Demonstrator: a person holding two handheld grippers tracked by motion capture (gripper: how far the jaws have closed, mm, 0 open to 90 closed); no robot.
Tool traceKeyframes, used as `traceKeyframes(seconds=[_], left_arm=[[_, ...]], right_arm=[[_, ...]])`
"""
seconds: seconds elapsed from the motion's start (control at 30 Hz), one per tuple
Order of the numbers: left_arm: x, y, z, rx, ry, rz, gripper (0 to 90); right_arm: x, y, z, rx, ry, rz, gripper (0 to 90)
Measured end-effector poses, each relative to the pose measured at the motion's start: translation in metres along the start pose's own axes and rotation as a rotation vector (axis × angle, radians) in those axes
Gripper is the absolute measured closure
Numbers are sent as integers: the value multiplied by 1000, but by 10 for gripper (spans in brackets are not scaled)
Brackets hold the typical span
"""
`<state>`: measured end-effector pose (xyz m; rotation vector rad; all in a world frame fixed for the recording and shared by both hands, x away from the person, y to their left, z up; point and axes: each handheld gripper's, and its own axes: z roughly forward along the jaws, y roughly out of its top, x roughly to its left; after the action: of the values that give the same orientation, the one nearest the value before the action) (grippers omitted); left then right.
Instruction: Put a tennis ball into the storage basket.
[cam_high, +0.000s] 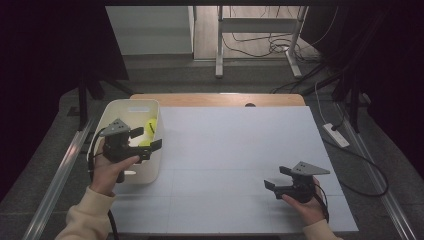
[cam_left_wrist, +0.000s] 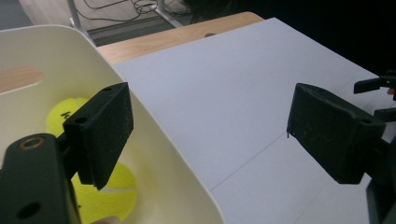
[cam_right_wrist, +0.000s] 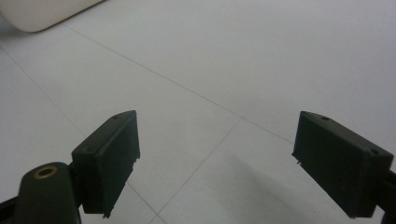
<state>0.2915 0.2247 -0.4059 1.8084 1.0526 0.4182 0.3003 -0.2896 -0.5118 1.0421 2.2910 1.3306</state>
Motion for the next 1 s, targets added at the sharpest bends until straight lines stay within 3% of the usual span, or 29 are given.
traceKeyframes(seconds=[0.7, 1.0], left_arm=[[-39, -29, 8, -18, -129, 84, 159], [-51, -46, 17, 8, -163, 117, 161]], right_arm=[[3, -5, -8, -1, -17, 11, 146], [3, -5, -7, 0, -16, 11, 145]])
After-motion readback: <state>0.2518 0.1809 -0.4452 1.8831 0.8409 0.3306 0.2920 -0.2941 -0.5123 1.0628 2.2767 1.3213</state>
